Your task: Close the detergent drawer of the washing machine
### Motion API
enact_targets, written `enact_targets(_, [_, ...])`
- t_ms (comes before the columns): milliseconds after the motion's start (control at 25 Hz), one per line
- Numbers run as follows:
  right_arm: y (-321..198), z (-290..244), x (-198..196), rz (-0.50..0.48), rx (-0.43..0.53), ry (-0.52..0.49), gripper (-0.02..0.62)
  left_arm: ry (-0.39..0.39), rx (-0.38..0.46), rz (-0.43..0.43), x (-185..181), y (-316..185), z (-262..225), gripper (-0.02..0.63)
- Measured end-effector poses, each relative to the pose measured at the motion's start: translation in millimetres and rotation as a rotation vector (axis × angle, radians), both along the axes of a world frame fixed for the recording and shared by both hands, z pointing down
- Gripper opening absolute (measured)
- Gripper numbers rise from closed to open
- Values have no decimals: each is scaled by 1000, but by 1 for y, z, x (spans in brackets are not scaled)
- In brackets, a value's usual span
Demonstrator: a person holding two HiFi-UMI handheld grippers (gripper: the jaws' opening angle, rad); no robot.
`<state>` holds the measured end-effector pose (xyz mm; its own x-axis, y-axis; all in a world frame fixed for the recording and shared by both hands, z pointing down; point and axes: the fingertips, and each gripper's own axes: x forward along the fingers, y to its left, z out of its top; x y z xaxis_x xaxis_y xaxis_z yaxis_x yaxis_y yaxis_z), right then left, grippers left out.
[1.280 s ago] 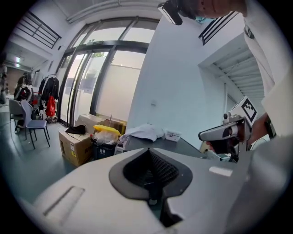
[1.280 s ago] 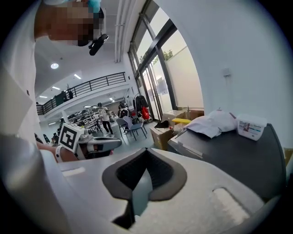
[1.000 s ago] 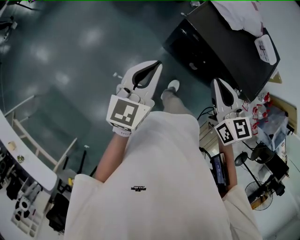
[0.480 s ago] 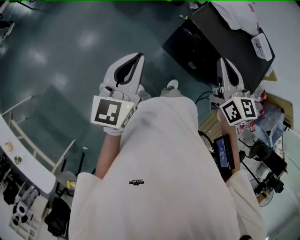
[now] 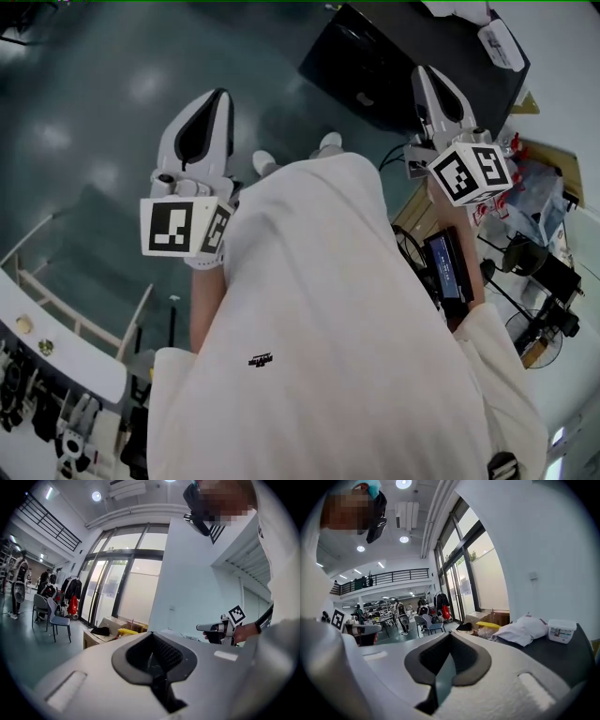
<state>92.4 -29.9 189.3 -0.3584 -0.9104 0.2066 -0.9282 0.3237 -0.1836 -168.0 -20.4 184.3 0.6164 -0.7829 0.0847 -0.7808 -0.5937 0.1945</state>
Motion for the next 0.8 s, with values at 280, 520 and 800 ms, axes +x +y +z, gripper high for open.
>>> enact_targets(280, [8, -1, -20, -23, 1, 86, 2, 12, -10, 19, -4, 3, 2, 18])
enact_targets(520, [12, 3, -39, -45, -10, 113, 2, 7, -5, 34, -5, 5, 0, 18])
enact_targets(800, [15, 4, -56, -79, -4, 115, 2, 3, -24, 40, -6, 11, 7, 18])
